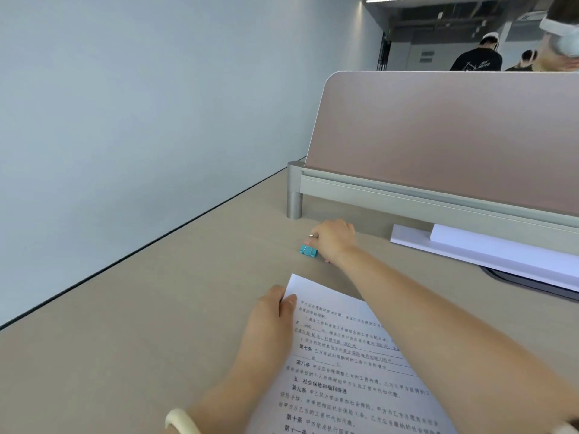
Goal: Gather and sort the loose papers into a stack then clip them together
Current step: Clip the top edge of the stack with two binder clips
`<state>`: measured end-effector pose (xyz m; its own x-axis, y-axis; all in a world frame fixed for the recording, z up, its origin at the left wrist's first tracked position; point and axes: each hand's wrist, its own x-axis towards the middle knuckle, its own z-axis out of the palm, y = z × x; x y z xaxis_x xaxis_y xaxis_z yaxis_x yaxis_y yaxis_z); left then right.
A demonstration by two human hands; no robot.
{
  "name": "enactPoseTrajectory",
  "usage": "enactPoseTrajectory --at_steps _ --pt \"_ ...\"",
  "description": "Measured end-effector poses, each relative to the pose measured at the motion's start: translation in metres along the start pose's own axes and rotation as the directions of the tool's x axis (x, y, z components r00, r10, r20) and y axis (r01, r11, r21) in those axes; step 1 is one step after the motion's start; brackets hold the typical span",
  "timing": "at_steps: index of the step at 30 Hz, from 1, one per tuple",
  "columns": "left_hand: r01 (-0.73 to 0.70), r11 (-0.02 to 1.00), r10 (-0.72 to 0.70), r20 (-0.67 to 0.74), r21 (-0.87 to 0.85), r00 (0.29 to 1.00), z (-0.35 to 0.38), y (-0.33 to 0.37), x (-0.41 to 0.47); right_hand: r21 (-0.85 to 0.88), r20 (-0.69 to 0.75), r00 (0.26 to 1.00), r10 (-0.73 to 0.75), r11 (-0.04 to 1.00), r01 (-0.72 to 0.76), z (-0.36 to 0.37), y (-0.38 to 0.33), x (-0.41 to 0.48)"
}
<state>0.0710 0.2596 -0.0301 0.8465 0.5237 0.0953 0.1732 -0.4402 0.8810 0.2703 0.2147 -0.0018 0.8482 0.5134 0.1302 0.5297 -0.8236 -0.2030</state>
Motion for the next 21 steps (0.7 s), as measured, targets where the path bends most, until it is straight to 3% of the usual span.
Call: enactPoseTrajectory --at_steps 4,7,11,13,15,18,21 --pt "-0.007 1.000 0.007 0.017 -0.005 1.000 -0.001 0.001 0.001 0.246 -0.100 0.992 -0.077 0.964 0.100 -0.007 0.003 -0.019" --pt "-0.005 1.000 0.005 0.026 -0.017 1.000 -0.001 0.000 0.002 0.614 -0.039 0.995 -0.090 0.783 0.095 -0.026 0.003 -0.054" --pt "-0.004 1.000 0.005 0.032 -0.011 0.999 -0.001 -0.001 0.002 0.845 0.061 0.988 -0.142 0.534 0.024 -0.046 0.009 -0.090" --pt "-0.004 1.000 0.004 0.031 -0.010 1.000 -0.001 -0.001 0.003 0.897 0.176 0.973 -0.149 0.431 -0.096 -0.050 0.012 -0.097" --pt "-0.013 1.000 0.014 0.022 -0.008 1.000 -0.001 0.000 0.002 0.896 0.293 0.936 -0.197 0.398 -0.197 -0.051 0.014 -0.102" --pt "-0.031 0.999 0.031 0.016 0.017 0.999 -0.002 0.003 0.000 0.871 0.379 0.885 -0.269 0.425 -0.244 -0.054 0.018 -0.105" --pt "-0.044 0.999 0.044 0.027 0.018 0.999 0.000 0.002 0.000 0.862 0.380 0.884 -0.272 0.451 -0.232 -0.059 0.023 -0.103"
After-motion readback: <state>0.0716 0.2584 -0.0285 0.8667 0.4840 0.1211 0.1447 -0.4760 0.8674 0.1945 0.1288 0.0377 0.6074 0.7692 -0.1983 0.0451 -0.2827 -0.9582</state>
